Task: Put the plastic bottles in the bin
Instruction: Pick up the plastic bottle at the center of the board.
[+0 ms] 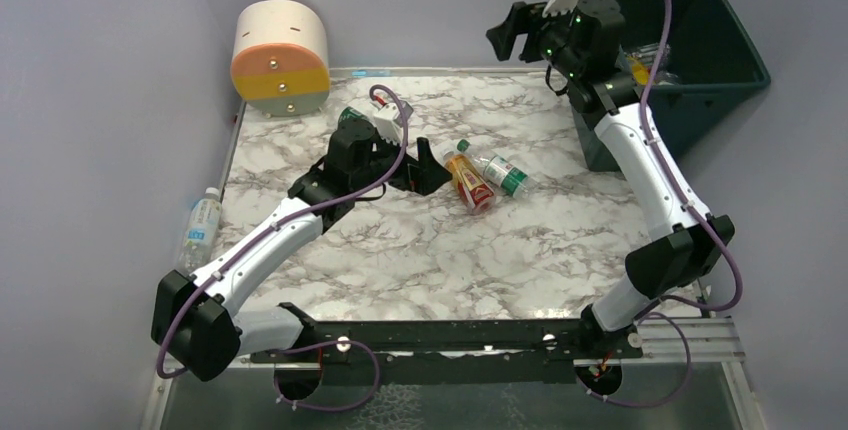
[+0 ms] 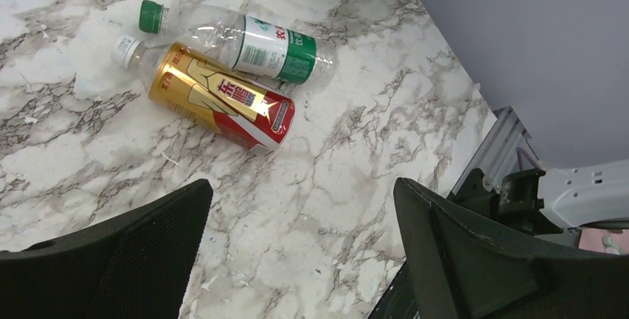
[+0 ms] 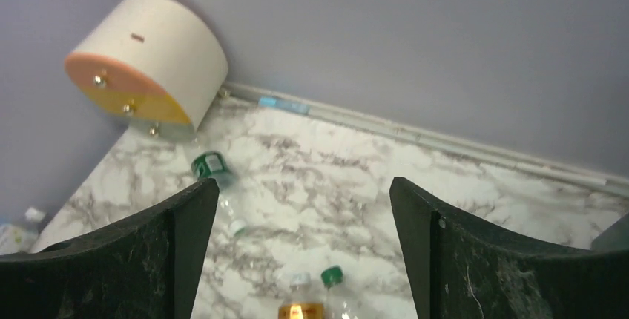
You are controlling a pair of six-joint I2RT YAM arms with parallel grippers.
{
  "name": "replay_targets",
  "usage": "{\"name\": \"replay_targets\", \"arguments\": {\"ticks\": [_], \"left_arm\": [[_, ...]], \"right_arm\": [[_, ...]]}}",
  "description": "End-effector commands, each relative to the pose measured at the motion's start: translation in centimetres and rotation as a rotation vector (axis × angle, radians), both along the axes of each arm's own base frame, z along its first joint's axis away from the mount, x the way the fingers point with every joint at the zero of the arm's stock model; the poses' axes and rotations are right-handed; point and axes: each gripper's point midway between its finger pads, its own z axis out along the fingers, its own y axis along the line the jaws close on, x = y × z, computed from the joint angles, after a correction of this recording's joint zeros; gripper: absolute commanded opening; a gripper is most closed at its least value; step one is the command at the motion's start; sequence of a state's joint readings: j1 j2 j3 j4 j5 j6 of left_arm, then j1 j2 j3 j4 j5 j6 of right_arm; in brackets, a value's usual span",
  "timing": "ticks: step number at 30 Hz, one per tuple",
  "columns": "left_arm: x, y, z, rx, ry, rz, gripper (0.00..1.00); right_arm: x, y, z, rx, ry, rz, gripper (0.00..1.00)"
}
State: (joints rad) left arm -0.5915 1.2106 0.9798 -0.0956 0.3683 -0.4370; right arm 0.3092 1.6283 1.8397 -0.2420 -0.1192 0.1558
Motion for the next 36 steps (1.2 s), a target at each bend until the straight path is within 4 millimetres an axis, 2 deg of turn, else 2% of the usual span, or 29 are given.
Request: {"name": "replay_targets", "arguments": {"ticks": [1,4,8,16,19,23,29,36], "left_arm": [[0.5,0.3,-1.2,0.025,0.03,0.046,0.99],[1.0,0.8,-1.5,0.043,0.032,0.086,0.99],[1.4,1.2,-0.9,0.039,0.012,0.121,0.99],[1.2,1.6,-1.1,0.048,0.018,0.134,0.99],[1.0,1.7,-0.6,0.028,0.005,0.133,0.99],[0.6,1.9,1.6,-0.017,-0.046,0.131,0.99],[0.3,2.5,4.6,-0.055,-0.11,0.15,0.99],[0.3,2.5,3.9,-0.041,-0.095,0.15,0.99]], "right_arm": [[-3.4,3.8,-3.9,-0.02,0.106,0.159,0.88],[-4.6,6.2,-7.7,-0.043,0.189,0.223,0.87],[-5.0,7.8,-13.2,-0.079,0.319,0.277,0.86],[-6.0,8.9,-23.3,-0.168,0.56,0.34,0.86],[-6.2,8.9,-26.6,-0.195,0.627,0.345,0.86],[-6.6,9.5,-29.6,-0.222,0.687,0.367,0.86],[-6.8,9.6,-32.9,-0.287,0.745,0.342,0.86],[-7.1,9.2,-35.8,-0.364,0.792,0.3,0.86]]}}
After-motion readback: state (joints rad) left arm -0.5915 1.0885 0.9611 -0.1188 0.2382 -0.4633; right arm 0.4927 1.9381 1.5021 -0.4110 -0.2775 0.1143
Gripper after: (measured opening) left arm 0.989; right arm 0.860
